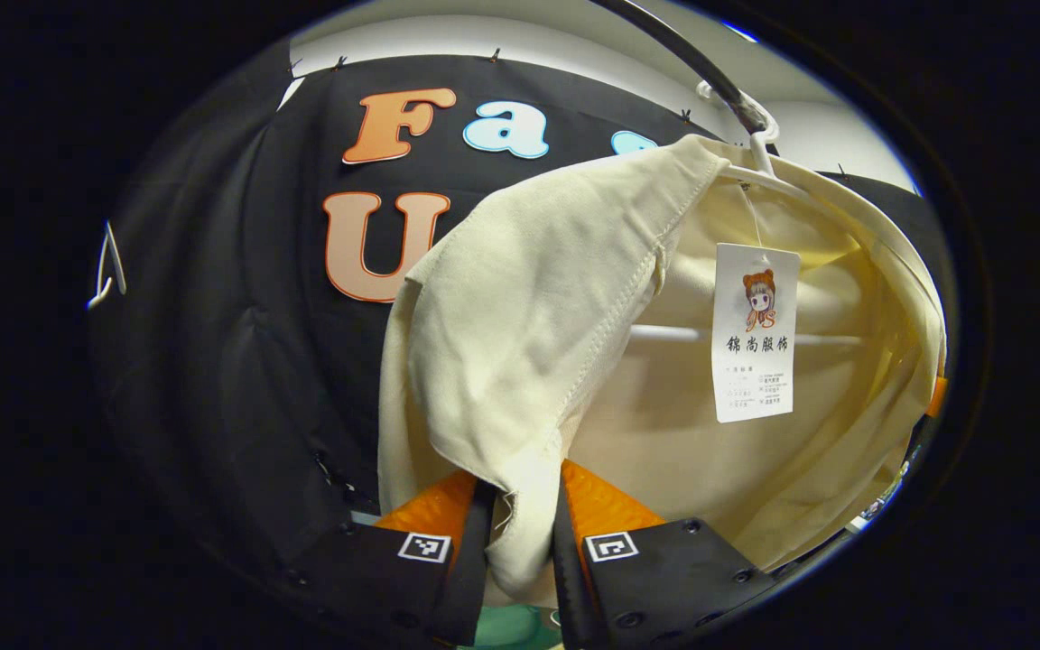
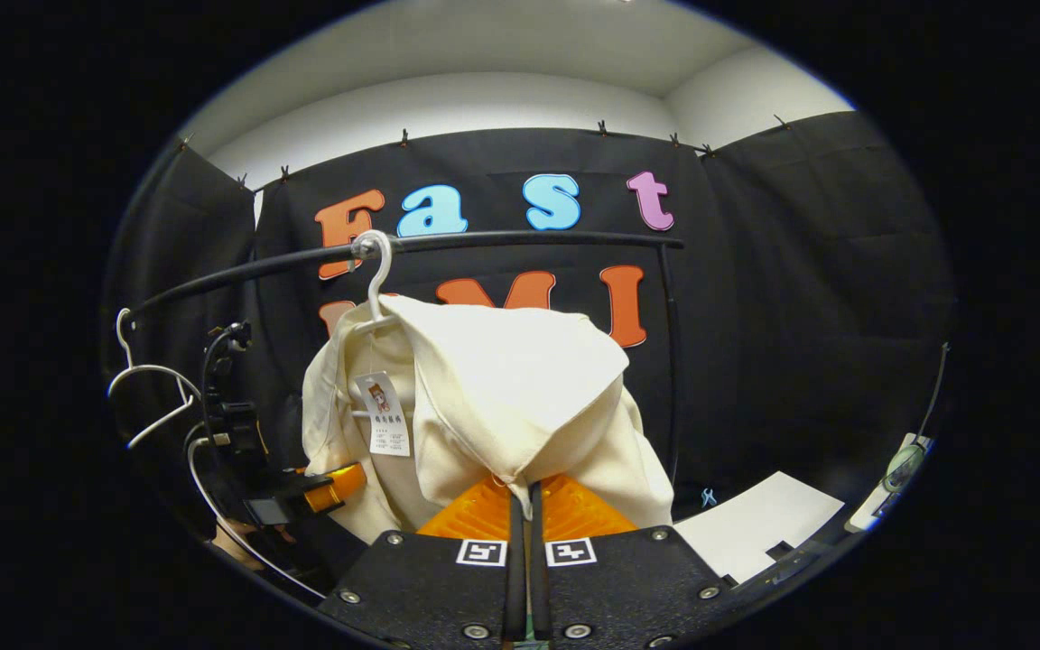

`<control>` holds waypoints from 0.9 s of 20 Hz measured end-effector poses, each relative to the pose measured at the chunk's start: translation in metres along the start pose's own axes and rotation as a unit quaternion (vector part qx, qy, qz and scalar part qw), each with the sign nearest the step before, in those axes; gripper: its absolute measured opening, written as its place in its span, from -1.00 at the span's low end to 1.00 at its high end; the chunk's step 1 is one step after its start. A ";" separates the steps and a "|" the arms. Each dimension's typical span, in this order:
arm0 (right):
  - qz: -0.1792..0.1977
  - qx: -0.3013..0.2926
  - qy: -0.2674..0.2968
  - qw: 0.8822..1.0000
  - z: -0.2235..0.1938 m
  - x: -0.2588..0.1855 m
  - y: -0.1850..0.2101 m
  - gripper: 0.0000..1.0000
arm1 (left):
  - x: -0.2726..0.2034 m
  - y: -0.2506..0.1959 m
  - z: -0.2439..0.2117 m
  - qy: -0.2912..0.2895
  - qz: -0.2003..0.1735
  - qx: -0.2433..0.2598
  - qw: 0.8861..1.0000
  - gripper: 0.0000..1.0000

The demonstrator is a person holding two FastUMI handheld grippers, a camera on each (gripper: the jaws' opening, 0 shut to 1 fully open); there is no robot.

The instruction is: Grasp the clothes on the hanger with both hands and then place them into the laundry hamper below.

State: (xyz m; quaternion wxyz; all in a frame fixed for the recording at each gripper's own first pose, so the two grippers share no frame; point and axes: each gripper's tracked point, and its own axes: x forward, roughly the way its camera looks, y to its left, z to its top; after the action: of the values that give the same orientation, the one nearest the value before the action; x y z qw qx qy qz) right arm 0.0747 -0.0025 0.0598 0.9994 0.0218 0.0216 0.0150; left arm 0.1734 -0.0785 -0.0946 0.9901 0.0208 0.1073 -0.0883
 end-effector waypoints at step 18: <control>0.000 -0.065 -0.006 0.998 0.100 0.040 -0.093 -1.00 | -0.046 0.086 0.113 -0.140 0.107 0.076 0.981 -0.83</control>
State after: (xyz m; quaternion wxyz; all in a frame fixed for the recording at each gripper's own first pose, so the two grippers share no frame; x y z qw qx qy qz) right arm 0.1217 -0.0984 0.1542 0.9988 -0.0429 0.0143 0.0164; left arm 0.1684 0.0071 0.0275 0.9946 0.0945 -0.0419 0.0086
